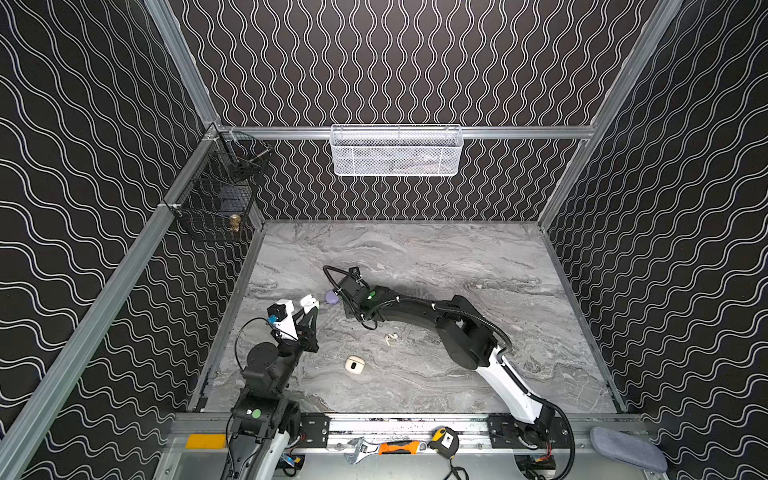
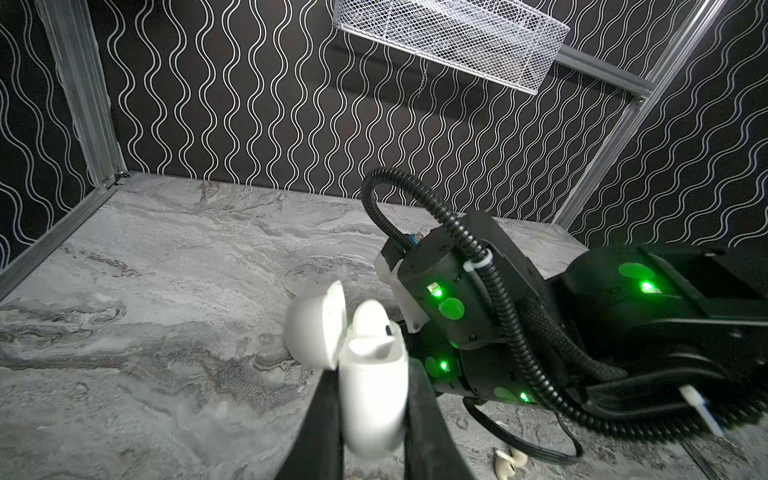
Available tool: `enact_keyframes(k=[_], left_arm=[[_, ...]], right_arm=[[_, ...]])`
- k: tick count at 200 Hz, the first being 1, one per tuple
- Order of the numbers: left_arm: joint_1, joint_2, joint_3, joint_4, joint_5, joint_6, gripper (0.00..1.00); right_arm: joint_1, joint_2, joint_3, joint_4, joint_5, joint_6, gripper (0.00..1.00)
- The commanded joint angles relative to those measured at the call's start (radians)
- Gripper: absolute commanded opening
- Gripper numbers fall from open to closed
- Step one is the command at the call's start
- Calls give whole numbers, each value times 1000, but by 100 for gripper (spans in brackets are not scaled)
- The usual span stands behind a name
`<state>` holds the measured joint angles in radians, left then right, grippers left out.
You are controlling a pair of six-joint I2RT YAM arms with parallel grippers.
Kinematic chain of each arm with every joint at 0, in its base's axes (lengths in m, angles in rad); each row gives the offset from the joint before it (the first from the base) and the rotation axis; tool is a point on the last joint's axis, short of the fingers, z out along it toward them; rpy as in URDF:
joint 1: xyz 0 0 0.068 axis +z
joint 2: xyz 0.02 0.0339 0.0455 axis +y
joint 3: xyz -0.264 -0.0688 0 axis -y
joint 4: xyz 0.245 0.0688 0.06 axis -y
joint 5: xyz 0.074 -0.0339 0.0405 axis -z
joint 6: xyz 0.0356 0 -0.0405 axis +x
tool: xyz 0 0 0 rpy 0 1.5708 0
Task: Insert the wireless bluetooth earbuds into the charging case
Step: 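Carry the earbud to the open white case held by the left gripper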
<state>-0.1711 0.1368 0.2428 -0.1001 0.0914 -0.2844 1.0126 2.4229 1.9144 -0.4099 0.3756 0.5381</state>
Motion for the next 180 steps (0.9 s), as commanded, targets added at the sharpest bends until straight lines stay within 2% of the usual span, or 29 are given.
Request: enact_keyframes(k=[1, 55, 102, 132, 158, 180], left_arm=[[1, 3, 7, 27, 38, 8, 0], [1, 62, -5, 196, 267, 10, 0], [0, 168, -54, 537, 568, -58, 0], [1, 208, -67, 650, 652, -91, 0], [0, 209, -83, 726, 698, -120, 0], [-1, 194, -94, 773, 726, -142, 0]], right_arm=[[1, -58, -56, -12, -16, 13, 15], [1, -351, -280, 116, 30, 7, 13], [16, -737, -550, 240, 162, -15, 11], [104, -928, -662, 322, 296, -72, 10], [222, -1015, -696, 391, 433, -153, 11], [305, -1054, -713, 487, 453, -240, 11]])
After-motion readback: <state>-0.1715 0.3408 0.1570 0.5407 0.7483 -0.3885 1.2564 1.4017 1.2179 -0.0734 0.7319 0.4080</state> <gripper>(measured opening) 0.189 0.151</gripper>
